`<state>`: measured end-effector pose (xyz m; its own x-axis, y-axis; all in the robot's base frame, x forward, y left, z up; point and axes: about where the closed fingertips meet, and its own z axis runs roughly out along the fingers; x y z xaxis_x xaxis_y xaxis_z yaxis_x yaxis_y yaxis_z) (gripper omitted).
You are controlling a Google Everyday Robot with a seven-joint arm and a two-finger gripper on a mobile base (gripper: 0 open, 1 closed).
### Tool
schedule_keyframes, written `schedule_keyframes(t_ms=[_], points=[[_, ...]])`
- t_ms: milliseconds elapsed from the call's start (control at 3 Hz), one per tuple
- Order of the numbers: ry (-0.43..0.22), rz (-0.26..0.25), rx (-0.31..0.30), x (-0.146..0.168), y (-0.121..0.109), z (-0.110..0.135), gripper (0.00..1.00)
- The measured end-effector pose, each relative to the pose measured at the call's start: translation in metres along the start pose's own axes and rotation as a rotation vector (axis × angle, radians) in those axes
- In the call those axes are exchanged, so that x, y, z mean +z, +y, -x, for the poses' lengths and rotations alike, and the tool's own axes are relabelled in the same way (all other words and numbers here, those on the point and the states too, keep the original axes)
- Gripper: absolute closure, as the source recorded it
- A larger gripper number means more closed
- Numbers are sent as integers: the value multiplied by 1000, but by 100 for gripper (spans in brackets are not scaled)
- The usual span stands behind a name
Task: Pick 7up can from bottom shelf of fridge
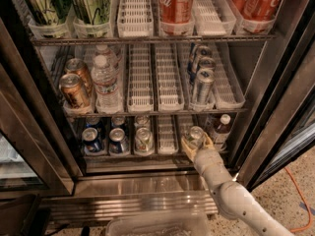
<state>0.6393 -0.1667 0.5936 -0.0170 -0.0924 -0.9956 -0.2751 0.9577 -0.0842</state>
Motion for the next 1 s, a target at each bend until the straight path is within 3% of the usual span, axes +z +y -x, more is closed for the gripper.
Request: schedule_keyframes(t_ms=[333, 1000], points=[[-21, 23, -5, 0, 5, 17, 100], [-129, 76, -13, -6, 13, 79, 100]])
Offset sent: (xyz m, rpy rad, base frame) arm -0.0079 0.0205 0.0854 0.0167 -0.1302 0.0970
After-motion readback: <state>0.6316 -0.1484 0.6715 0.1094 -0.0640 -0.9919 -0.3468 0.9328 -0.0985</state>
